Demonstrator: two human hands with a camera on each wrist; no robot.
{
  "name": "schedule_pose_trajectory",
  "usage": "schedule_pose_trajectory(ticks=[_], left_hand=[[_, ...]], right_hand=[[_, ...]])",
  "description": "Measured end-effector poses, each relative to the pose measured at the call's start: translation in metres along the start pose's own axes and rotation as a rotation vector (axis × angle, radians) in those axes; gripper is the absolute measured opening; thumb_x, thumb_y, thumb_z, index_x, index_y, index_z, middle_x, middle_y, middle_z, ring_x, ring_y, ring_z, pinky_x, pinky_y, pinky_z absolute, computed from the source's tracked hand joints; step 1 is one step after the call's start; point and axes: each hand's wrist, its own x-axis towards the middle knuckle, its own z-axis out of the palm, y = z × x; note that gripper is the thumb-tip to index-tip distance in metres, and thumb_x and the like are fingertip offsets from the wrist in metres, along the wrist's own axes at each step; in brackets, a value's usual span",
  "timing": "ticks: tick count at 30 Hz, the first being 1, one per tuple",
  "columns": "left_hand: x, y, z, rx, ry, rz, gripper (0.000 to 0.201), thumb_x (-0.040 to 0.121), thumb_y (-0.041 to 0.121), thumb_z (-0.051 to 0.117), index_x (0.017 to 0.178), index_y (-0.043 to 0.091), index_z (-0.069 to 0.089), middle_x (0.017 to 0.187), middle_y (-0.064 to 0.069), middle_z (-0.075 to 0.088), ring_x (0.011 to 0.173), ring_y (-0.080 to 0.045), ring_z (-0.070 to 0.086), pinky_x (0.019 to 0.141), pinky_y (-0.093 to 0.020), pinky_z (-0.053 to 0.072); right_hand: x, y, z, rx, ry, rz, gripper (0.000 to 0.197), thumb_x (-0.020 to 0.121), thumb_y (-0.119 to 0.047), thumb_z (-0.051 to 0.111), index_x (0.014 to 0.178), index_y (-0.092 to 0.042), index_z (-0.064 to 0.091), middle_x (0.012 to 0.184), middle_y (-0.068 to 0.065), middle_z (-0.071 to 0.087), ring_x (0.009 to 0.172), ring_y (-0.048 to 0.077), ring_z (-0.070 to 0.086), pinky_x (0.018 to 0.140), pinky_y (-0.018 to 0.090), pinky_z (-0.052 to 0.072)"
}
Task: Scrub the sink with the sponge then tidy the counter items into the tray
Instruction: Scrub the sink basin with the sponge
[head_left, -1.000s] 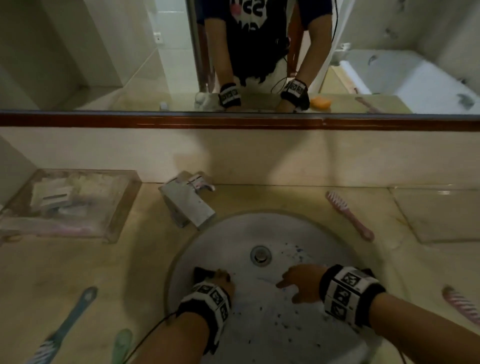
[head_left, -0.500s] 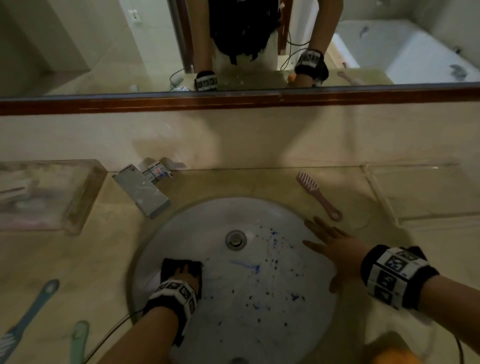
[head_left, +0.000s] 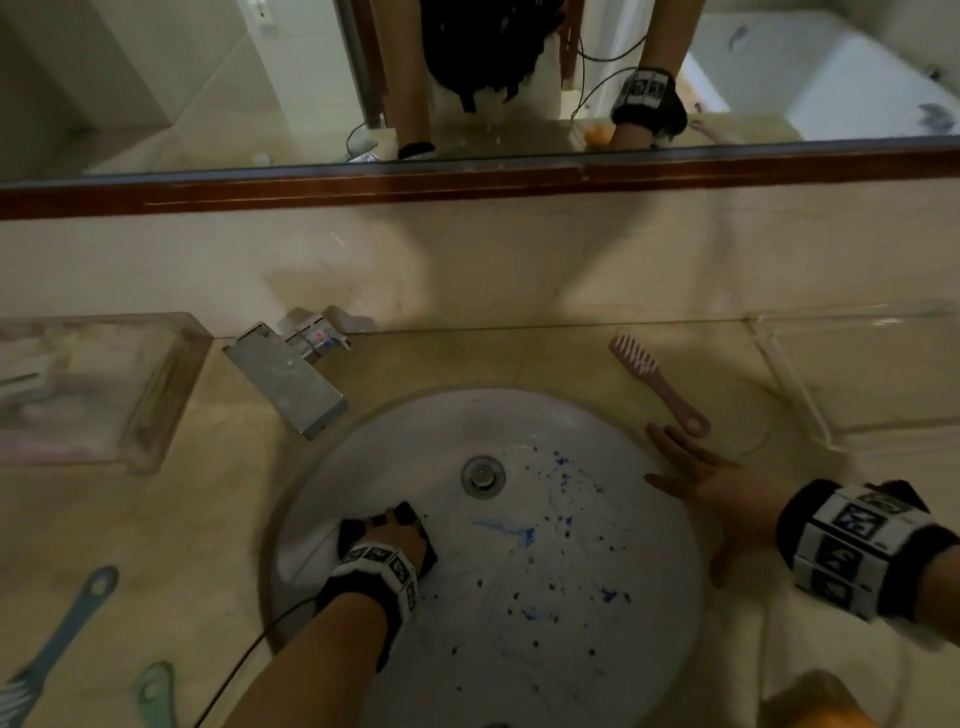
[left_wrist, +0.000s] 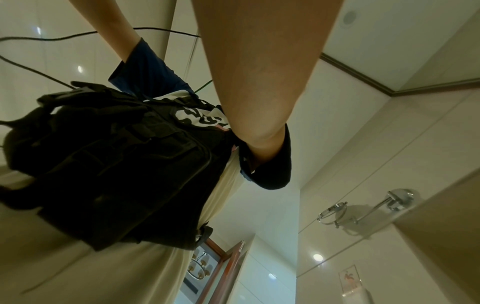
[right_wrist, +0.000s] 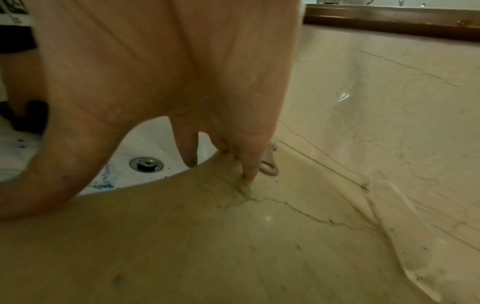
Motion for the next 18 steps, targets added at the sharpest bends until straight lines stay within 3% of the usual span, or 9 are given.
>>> schedule_pose_trajectory(ticks=[2, 3, 5, 7, 10, 13, 16, 18], left_hand=[[-0.008, 0.006, -0.003, -0.078, -0.043, 0.009, 0.044, 0.104, 0.015, 0.031, 0.127, -0.021, 0.04, 0.152, -0.024, 0.03, 0.142, -0.034, 0.029, 0.122, -0.041, 0.018], [-0.013, 0.01, -0.004, -0.109, -0.033, 0.027, 0.041, 0.105, 0.013, 0.03, 0.117, -0.023, 0.045, 0.148, -0.025, 0.035, 0.139, -0.034, 0.034, 0.12, -0.039, 0.022], [-0.026, 0.017, -0.008, -0.047, 0.03, 0.072, 0.041, 0.105, 0.017, 0.03, 0.13, -0.011, 0.046, 0.143, -0.021, 0.045, 0.134, -0.031, 0.042, 0.116, -0.037, 0.03], [-0.039, 0.023, -0.01, 0.055, 0.028, 0.143, 0.039, 0.103, 0.019, 0.034, 0.136, 0.002, 0.048, 0.142, -0.014, 0.049, 0.132, -0.027, 0.047, 0.111, -0.032, 0.036], [-0.056, 0.029, -0.004, 0.091, 0.0, 0.181, 0.037, 0.1, 0.016, 0.04, 0.134, 0.004, 0.051, 0.14, -0.013, 0.052, 0.13, -0.026, 0.05, 0.107, -0.032, 0.04], [-0.067, 0.027, 0.002, 0.145, -0.108, 0.212, 0.04, 0.095, 0.019, 0.052, 0.133, 0.006, 0.052, 0.136, -0.012, 0.056, 0.125, -0.027, 0.055, 0.103, -0.035, 0.046], [-0.077, 0.027, 0.0, 0.31, -0.317, 0.193, 0.051, 0.085, 0.039, 0.063, 0.126, 0.01, 0.056, 0.131, -0.014, 0.059, 0.119, -0.033, 0.059, 0.1, -0.047, 0.049], [-0.079, 0.022, -0.006, 0.387, -0.398, 0.175, 0.052, 0.086, 0.051, 0.059, 0.12, 0.011, 0.059, 0.132, -0.014, 0.059, 0.119, -0.036, 0.057, 0.099, -0.054, 0.047]], right_hand=[[0.0, -0.001, -0.001, 0.003, 0.003, 0.001, 0.125, 0.064, -0.051, 0.078, 0.151, -0.02, -0.006, 0.128, 0.005, -0.046, 0.127, 0.021, -0.038, 0.121, 0.039, 0.004], [-0.001, -0.001, -0.001, 0.007, 0.005, -0.001, 0.123, 0.064, -0.05, 0.079, 0.151, -0.02, -0.003, 0.129, 0.004, -0.045, 0.132, 0.025, -0.037, 0.121, 0.039, 0.005], [0.0, -0.002, 0.0, 0.019, 0.014, 0.004, 0.12, 0.064, -0.048, 0.08, 0.152, -0.02, 0.002, 0.137, 0.006, -0.044, 0.139, 0.03, -0.032, 0.122, 0.04, 0.004], [0.001, -0.001, 0.001, 0.026, 0.013, 0.018, 0.119, 0.062, -0.05, 0.08, 0.152, -0.02, 0.008, 0.143, 0.008, -0.042, 0.139, 0.028, -0.032, 0.122, 0.041, 0.003], [0.002, -0.001, 0.0, 0.027, -0.001, 0.024, 0.126, 0.053, -0.058, 0.079, 0.152, -0.02, 0.011, 0.146, 0.009, -0.041, 0.139, 0.028, -0.033, 0.123, 0.042, 0.003], [0.001, -0.002, -0.001, 0.036, 0.009, 0.015, 0.121, 0.058, -0.055, 0.079, 0.152, -0.019, 0.012, 0.145, 0.009, -0.041, 0.141, 0.033, -0.03, 0.122, 0.042, 0.002], [0.002, 0.002, 0.001, 0.035, 0.042, 0.01, 0.117, 0.061, -0.052, 0.08, 0.151, -0.017, 0.015, 0.148, 0.013, -0.039, 0.142, 0.036, -0.028, 0.121, 0.043, 0.0], [0.002, 0.003, 0.003, 0.013, 0.032, 0.007, 0.116, 0.061, -0.052, 0.08, 0.151, -0.015, 0.016, 0.15, 0.016, -0.036, 0.142, 0.036, -0.027, 0.122, 0.044, -0.001]])
